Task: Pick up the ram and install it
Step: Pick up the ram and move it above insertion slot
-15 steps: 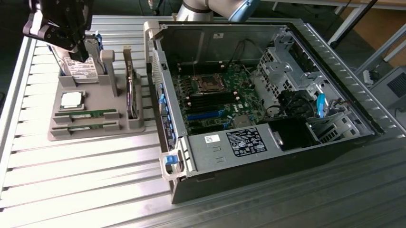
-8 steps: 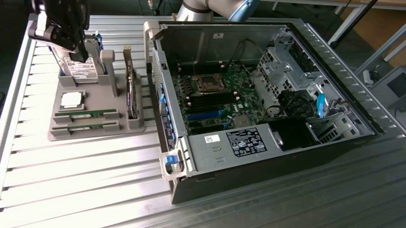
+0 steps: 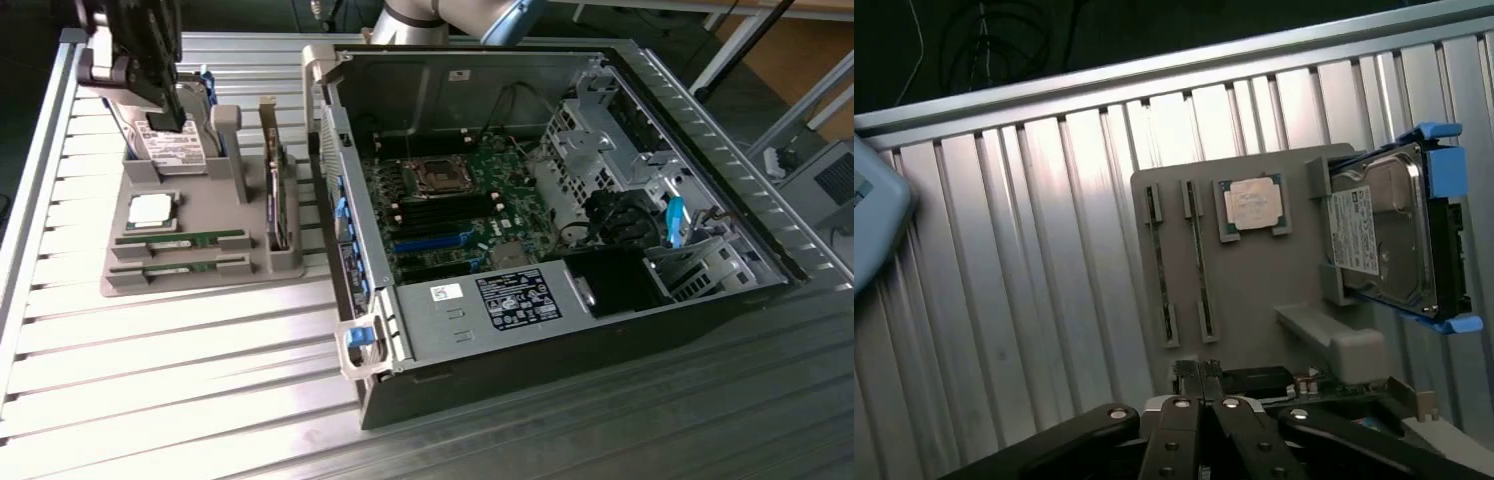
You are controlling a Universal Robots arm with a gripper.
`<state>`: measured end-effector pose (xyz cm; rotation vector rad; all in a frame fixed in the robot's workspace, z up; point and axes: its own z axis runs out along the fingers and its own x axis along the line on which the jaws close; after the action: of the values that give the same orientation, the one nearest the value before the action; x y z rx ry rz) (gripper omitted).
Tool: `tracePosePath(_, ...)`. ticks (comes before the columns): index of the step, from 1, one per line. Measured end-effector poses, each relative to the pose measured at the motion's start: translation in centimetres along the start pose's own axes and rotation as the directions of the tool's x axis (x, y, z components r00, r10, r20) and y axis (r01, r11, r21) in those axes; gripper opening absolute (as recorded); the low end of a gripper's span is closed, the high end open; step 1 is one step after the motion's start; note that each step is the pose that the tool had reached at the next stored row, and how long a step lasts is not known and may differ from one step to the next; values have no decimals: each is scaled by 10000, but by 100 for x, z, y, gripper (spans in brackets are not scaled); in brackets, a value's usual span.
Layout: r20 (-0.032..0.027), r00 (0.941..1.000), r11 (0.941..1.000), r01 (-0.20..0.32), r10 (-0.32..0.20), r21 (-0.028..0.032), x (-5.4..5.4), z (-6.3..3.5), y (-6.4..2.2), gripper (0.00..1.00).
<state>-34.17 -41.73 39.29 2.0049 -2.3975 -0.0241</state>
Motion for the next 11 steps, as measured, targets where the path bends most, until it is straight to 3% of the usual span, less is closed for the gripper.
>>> tracePosePath(4,-31,9983,9983,575,-575,4,0,1,0,9)
tracePosePath(8,-32,9983,9983,574,-574,3,2,0,0,10)
tracePosePath(11,-31,9983,9983,575,-575,3,6,1,-1,29)
